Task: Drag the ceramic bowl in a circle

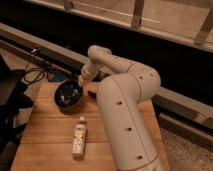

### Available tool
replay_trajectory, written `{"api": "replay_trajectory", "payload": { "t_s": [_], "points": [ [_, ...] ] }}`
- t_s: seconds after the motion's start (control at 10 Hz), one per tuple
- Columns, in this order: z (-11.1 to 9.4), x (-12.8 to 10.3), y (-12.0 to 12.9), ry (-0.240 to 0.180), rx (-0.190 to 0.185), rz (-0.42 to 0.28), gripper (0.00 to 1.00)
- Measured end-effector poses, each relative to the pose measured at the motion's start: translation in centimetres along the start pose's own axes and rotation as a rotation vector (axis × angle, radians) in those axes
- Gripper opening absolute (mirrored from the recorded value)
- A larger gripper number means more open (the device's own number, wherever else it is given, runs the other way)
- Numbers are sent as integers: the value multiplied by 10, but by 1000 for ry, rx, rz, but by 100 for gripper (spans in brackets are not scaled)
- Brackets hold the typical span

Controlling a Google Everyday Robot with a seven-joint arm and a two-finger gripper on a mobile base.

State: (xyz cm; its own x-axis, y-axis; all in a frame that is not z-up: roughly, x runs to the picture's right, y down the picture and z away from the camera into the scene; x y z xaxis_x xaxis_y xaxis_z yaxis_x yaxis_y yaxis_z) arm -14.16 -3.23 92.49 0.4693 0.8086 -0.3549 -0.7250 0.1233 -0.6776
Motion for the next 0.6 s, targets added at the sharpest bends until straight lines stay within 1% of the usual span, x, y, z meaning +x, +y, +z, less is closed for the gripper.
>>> {"api": "replay_trajectory", "payload": {
  "t_s": [0.2,0.3,0.4,0.5,0.6],
  "points": [
    [15,-9,14,1,-33,-29,0],
    [25,-12,27,5,-49,-45,0],
    [39,-11,45,21,-69,-66,0],
    [52,-3,64,47,-87,-85,0],
    [59,10,75,70,-97,-92,0]
  ]
}}
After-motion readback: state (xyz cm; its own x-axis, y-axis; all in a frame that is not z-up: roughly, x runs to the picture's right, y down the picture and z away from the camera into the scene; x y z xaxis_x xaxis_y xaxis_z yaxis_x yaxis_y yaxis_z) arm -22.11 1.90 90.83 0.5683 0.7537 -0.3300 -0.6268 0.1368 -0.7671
